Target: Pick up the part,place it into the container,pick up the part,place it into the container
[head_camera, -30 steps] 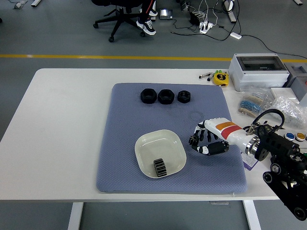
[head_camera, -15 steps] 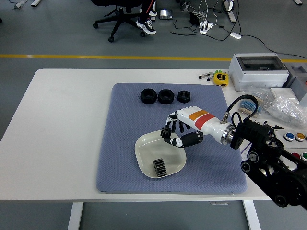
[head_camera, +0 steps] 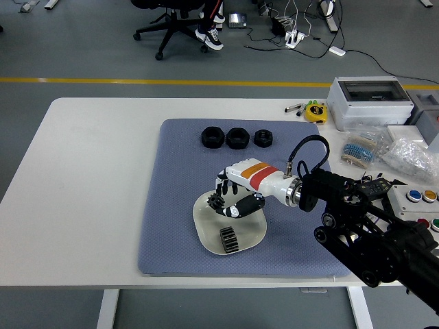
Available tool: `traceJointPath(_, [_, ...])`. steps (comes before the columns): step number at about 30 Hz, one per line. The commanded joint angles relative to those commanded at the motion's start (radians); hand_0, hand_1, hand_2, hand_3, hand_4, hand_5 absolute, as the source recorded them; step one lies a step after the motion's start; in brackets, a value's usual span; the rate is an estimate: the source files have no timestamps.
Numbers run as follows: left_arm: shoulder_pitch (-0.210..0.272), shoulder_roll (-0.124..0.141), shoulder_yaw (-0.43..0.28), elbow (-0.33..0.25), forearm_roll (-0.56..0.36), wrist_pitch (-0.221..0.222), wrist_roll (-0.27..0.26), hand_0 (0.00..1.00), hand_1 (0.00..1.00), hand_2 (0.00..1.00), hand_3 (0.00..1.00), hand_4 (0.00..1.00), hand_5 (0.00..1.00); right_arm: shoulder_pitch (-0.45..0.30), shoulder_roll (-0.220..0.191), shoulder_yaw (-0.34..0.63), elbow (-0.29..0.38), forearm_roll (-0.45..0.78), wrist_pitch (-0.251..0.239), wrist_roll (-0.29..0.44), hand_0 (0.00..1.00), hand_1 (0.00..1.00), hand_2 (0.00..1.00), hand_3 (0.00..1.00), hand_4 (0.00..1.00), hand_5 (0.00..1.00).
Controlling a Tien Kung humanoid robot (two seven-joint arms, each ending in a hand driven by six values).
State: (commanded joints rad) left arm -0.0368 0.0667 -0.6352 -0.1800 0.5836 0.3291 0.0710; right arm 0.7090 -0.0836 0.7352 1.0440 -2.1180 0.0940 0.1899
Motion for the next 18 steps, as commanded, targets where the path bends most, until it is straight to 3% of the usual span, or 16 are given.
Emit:
traceJointPath(2, [0.000,0.000,0.000,0.000,0.000,0.000,0.000,0.698,0.657,0.697,0.573,0.652,0.590,0.001,0.000,0.001,-0.002,-0.008,-0.005,0.001,0.358,0.528,0.671,0.618,0.890,0.332])
traceJointPath(3, [0.000,0.000,-0.001,0.000,0.000,0.000,0.000,0.699,0.654,0.697,0.572,0.653,0.588,0.001,0.001,0.002,-0.004,-0.012,-0.007,0.002,0.434,0.607,0.765,0.829,0.950,0.333])
traceJointPath(18, [0.007,-0.002,-0.029,0.000,0.034,0.001,0.009,0.698,0.654,0.696,0.572,0.655,0.593,-0.024,-0.030,0.056,0.019,0.005,-0.045,-0.004,0.448,0.612,0.776,0.828,0.955,0.330])
